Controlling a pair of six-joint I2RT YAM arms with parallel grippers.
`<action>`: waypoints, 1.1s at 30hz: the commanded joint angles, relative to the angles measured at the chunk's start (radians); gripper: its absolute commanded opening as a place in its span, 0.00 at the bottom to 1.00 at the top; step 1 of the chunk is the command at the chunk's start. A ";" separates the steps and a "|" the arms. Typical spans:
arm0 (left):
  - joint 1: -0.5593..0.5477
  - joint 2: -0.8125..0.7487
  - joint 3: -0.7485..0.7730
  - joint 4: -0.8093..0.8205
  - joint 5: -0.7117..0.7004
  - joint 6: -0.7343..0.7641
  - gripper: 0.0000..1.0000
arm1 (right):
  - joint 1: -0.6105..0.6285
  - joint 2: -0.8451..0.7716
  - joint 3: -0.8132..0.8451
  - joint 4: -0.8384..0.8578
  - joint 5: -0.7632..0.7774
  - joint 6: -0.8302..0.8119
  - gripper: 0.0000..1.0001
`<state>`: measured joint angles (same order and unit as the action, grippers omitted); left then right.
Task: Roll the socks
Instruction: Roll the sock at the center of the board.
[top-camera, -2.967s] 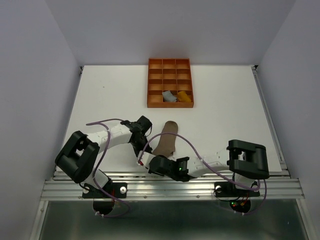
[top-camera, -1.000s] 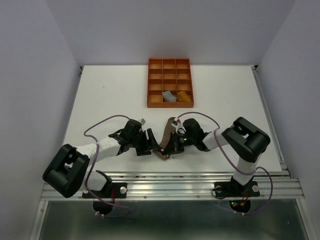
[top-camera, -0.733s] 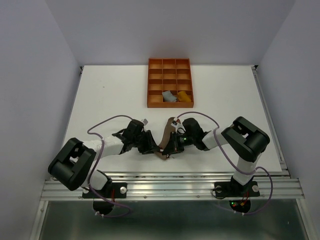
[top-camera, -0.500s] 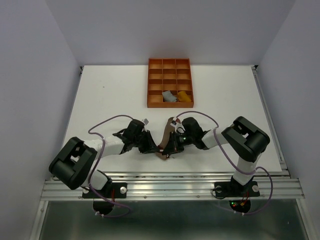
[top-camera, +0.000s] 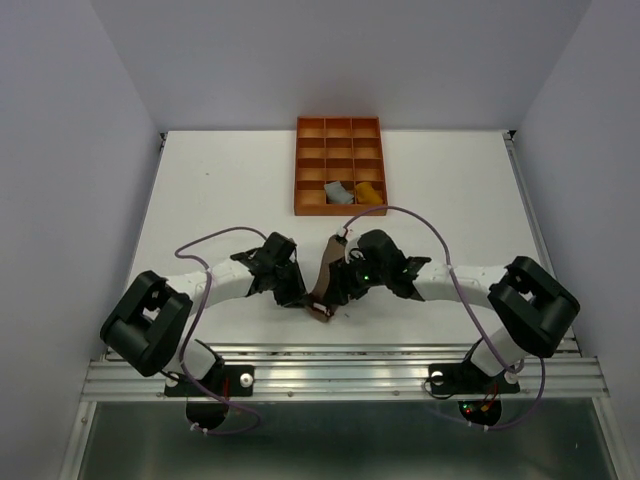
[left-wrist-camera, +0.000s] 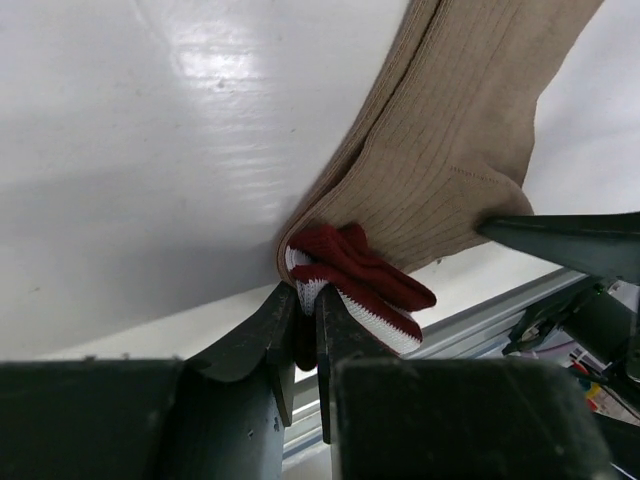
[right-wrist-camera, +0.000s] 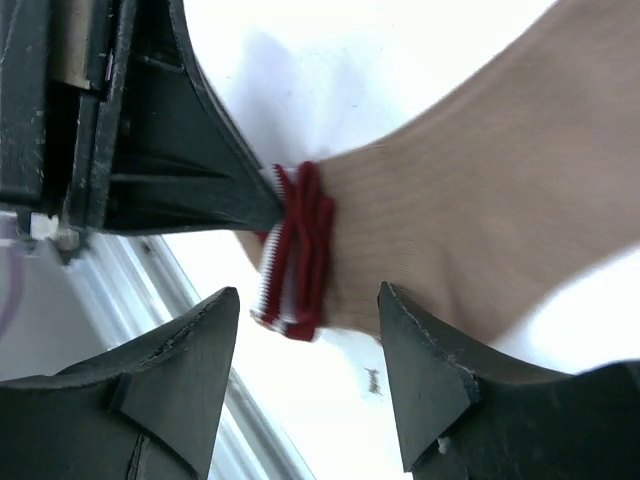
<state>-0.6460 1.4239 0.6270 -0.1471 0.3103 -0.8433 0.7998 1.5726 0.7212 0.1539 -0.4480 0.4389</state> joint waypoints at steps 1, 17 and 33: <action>-0.004 -0.025 0.025 -0.187 -0.037 0.004 0.00 | 0.056 -0.089 0.009 -0.076 0.147 -0.142 0.64; -0.004 -0.079 0.060 -0.295 0.019 -0.048 0.00 | 0.354 -0.203 0.001 -0.014 0.311 -0.388 0.66; -0.004 -0.060 0.059 -0.315 0.073 -0.077 0.00 | 0.553 -0.042 0.099 -0.053 0.584 -0.529 0.64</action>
<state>-0.6460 1.3746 0.6556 -0.4221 0.3607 -0.9085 1.3136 1.5131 0.7673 0.0948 -0.0051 -0.0353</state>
